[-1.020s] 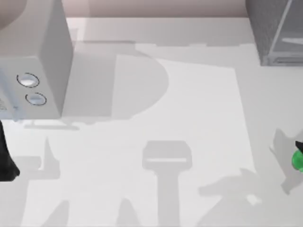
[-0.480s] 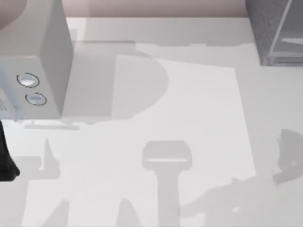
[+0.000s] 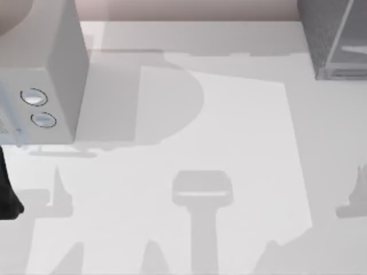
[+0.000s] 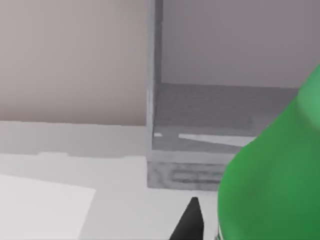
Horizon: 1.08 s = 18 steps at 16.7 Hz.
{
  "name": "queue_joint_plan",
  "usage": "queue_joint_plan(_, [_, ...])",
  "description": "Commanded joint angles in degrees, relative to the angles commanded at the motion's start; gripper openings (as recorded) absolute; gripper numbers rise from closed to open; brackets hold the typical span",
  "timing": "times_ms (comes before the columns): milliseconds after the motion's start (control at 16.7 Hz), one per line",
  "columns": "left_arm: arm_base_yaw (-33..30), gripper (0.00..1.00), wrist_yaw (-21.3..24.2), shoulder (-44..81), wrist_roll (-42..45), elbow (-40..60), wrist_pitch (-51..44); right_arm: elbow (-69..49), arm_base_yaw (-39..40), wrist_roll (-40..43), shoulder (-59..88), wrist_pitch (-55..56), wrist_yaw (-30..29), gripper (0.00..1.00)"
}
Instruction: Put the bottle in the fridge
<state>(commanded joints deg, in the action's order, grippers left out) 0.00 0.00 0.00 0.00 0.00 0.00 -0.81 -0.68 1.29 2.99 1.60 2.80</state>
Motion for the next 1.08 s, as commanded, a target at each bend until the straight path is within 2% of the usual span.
queue_joint_plan(180, [0.00,1.00,0.00,0.00,0.00,0.00,0.00,0.81,0.68,-1.29,-2.99,-1.60,-2.80,0.01])
queue_joint_plan(600, [0.00,1.00,0.00,0.00,0.00,0.00,0.00,-0.41,0.15,-1.28,-0.99,-0.24,-2.37,0.01])
queue_joint_plan(840, [0.00,1.00,0.00,0.00,0.00,0.00,0.00,-6.87,-1.70,-1.31,9.81,7.21,-0.61,0.01])
queue_joint_plan(1080, [0.00,1.00,0.00,0.00,0.00,0.00,0.00,-17.25,-4.45,-1.58,30.12,19.12,2.21,0.01])
